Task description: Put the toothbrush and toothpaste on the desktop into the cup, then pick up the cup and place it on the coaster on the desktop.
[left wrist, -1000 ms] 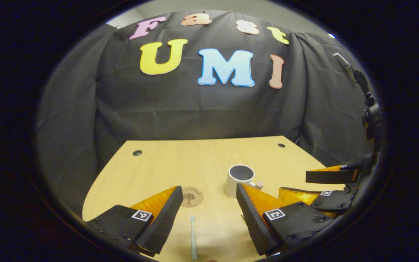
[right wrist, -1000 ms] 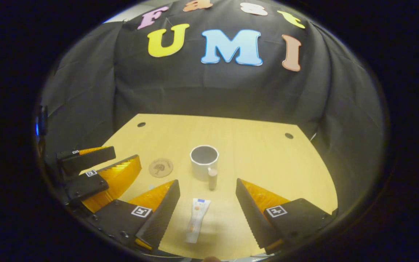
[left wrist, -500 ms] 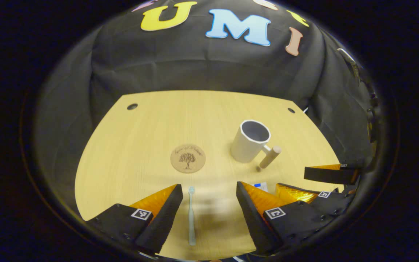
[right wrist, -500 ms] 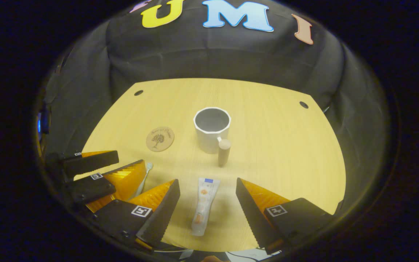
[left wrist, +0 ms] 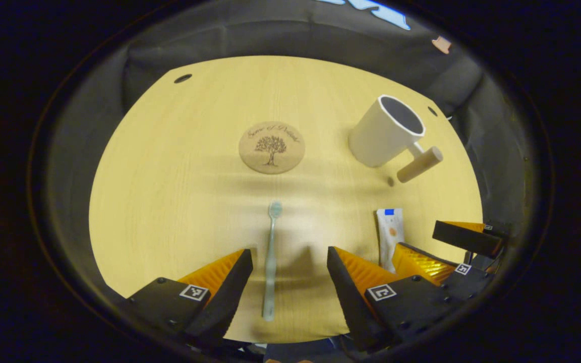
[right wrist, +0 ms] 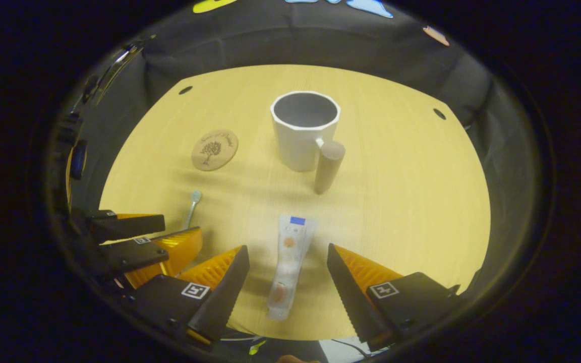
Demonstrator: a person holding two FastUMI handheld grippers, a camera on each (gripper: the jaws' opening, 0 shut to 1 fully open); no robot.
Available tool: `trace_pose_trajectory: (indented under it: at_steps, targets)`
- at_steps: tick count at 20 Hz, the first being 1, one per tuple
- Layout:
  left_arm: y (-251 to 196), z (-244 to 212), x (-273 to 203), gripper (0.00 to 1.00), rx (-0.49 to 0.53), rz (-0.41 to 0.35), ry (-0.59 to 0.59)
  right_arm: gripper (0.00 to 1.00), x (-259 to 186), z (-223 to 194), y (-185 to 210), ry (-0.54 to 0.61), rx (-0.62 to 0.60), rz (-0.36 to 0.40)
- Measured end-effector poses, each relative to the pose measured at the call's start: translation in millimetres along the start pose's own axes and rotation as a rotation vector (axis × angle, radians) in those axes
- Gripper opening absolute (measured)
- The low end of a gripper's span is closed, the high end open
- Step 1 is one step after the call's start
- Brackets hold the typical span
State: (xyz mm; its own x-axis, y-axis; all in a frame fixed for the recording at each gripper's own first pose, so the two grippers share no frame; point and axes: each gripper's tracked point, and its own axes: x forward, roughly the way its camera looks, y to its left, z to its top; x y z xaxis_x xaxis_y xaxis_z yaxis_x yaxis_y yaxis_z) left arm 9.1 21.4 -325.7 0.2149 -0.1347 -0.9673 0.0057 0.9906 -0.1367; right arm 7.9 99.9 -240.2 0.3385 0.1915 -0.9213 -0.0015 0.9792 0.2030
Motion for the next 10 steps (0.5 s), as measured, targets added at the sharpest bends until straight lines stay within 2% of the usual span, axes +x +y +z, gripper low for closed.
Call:
trace_pose_trajectory:
  at_steps: [8,9,10]
  targets:
    - [5,-11,17,1.0,0.015,-0.003,0.114,0.98,26,-8,1,0.069,-0.014,0.003]
    - [6,-13,18,0.98,0.019,0.003,0.127,0.98,28,-8,1,0.074,-0.009,0.004]
    - [8,-13,22,1.0,0.034,0.015,0.126,0.98,31,-9,1,0.081,-0.007,0.008]
